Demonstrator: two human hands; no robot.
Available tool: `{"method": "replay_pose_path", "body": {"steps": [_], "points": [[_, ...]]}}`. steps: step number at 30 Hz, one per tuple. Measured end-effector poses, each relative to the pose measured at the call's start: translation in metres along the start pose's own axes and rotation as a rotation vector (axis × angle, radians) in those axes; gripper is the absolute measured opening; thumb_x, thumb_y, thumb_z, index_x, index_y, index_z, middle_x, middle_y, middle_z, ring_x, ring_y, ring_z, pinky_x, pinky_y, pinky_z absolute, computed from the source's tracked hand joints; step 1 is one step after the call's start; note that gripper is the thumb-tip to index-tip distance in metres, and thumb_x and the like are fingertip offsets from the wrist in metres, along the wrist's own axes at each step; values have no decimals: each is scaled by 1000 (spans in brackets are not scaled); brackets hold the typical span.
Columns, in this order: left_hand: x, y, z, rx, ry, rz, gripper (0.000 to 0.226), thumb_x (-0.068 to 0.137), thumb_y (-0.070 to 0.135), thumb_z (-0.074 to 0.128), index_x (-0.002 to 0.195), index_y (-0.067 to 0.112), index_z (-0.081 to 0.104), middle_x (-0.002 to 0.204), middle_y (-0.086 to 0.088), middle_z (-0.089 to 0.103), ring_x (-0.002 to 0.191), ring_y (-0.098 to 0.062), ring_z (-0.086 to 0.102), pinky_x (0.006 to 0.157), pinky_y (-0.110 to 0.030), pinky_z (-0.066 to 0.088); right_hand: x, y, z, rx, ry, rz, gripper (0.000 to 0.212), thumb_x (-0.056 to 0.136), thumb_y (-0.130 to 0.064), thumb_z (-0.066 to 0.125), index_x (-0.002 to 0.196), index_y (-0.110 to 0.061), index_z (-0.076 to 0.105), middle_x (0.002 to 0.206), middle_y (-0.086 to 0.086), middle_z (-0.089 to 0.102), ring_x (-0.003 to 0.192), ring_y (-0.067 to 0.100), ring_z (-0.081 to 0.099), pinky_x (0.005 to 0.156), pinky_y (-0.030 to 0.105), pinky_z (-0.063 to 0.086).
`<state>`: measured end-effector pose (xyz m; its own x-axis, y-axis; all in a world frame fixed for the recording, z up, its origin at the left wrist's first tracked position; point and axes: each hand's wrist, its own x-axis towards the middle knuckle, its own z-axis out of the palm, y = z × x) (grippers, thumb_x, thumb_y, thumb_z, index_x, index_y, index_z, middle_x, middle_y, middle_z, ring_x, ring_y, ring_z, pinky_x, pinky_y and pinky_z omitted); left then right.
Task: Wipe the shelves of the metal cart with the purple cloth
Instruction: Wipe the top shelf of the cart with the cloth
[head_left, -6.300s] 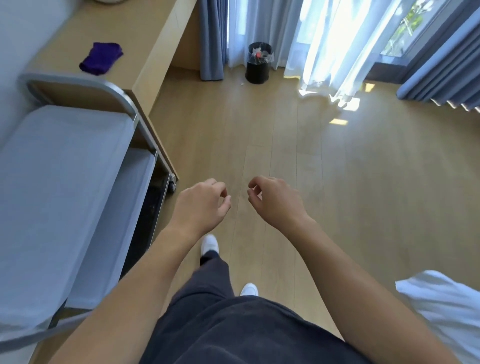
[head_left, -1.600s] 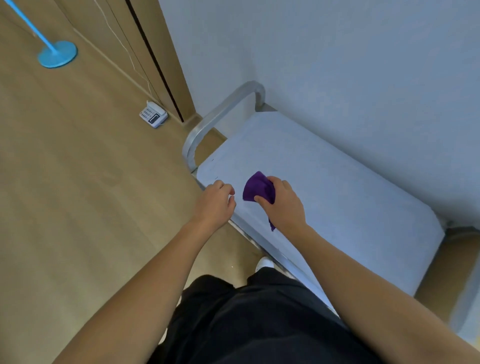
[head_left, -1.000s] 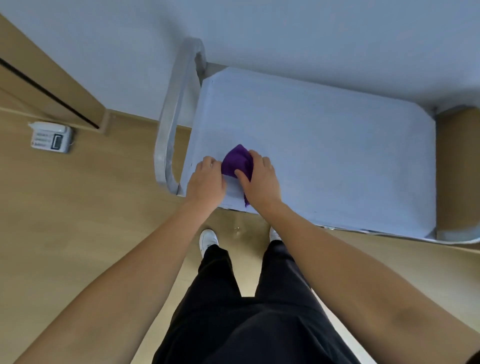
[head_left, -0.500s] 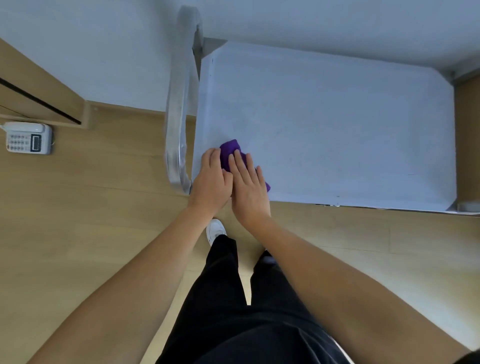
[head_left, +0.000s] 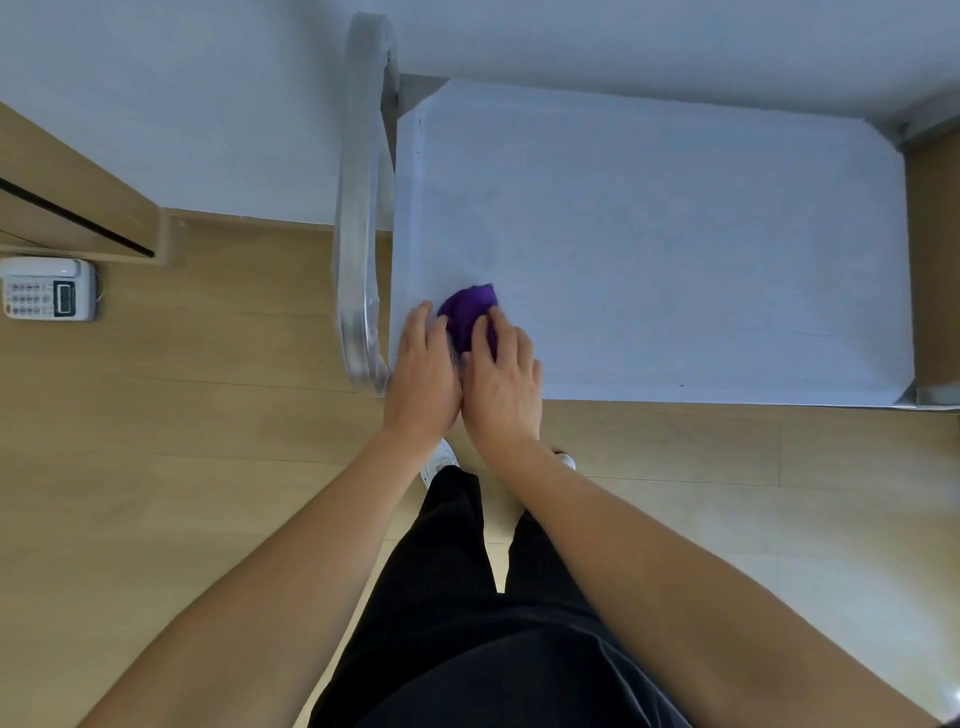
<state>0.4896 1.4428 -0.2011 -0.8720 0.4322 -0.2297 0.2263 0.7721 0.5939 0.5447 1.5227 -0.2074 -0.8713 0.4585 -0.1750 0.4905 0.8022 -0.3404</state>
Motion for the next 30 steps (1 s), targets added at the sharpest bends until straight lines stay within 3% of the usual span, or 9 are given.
{"method": "replay_pose_path", "body": {"steps": [4, 7, 9, 12, 16, 21, 24, 27, 30], "points": [[1, 0, -5, -73, 25, -34, 42, 96, 3, 39, 138, 3, 40, 150, -7, 32, 130, -20, 44, 106, -29, 41, -3, 13, 4, 7, -45, -291, 63, 81, -19, 67, 137, -3, 45, 146, 13, 41, 133, 28, 40, 103, 39, 43], [2, 1, -7, -63, 22, -68, 50, 95, 1, 37, 144, 5, 33, 154, -6, 25, 132, -20, 42, 104, -32, 43, 9, 22, 9, -32, -99, -403, 72, 80, -20, 69, 143, -3, 38, 152, 13, 34, 143, 27, 29, 114, 45, 30], [2, -1, -6, -32, -17, -50, 60, 94, -1, 40, 150, 8, 22, 160, -6, 12, 139, -21, 35, 106, -34, 42, 29, 19, 12, -51, -84, -389, 71, 82, -17, 67, 144, -1, 36, 154, 13, 30, 145, 28, 24, 118, 50, 22], [4, -4, -4, 32, -72, -38, 67, 94, 1, 45, 153, 12, 15, 162, -2, -3, 140, -20, 34, 101, -35, 47, 71, 16, 10, -12, 9, -279, 70, 84, -7, 63, 146, 1, 29, 157, 14, 23, 147, 28, 17, 120, 43, 16], [14, -8, -3, 193, -69, -13, 56, 97, 8, 44, 150, 9, 28, 161, -7, 8, 145, -19, 25, 109, -32, 40, 100, 3, 8, 101, 102, -74, 76, 82, -2, 61, 148, -3, 24, 159, 10, 19, 148, 23, 14, 121, 37, 15], [21, -6, 0, 261, 19, 9, 51, 91, 7, 50, 141, 6, 42, 154, -12, 30, 140, -25, 33, 109, -36, 38, 114, 6, 19, 51, 102, -531, 63, 82, -1, 61, 142, -4, 41, 150, 11, 39, 140, 27, 35, 113, 42, 34], [28, -4, 3, 295, 13, 21, 54, 90, 11, 51, 142, 6, 40, 156, -12, 25, 144, -26, 26, 110, -38, 33, 144, 29, 4, 83, 235, -355, 73, 71, 2, 63, 141, -4, 43, 147, 16, 42, 136, 35, 40, 108, 47, 38], [52, 0, 11, 297, 52, 54, 55, 88, 10, 54, 141, 4, 41, 154, -15, 32, 144, -31, 27, 111, -41, 33, 157, 35, -9, 118, 252, -7, 76, 80, 2, 56, 149, -9, 27, 157, 10, 24, 146, 28, 22, 116, 42, 27], [89, 8, 19, 288, 109, 68, 46, 89, 6, 54, 135, 1, 48, 148, -20, 40, 140, -35, 35, 109, -45, 36, 146, 22, 0, 66, 251, -66, 67, 85, -7, 51, 148, -6, 27, 156, 12, 26, 145, 27, 23, 116, 42, 28]]}}
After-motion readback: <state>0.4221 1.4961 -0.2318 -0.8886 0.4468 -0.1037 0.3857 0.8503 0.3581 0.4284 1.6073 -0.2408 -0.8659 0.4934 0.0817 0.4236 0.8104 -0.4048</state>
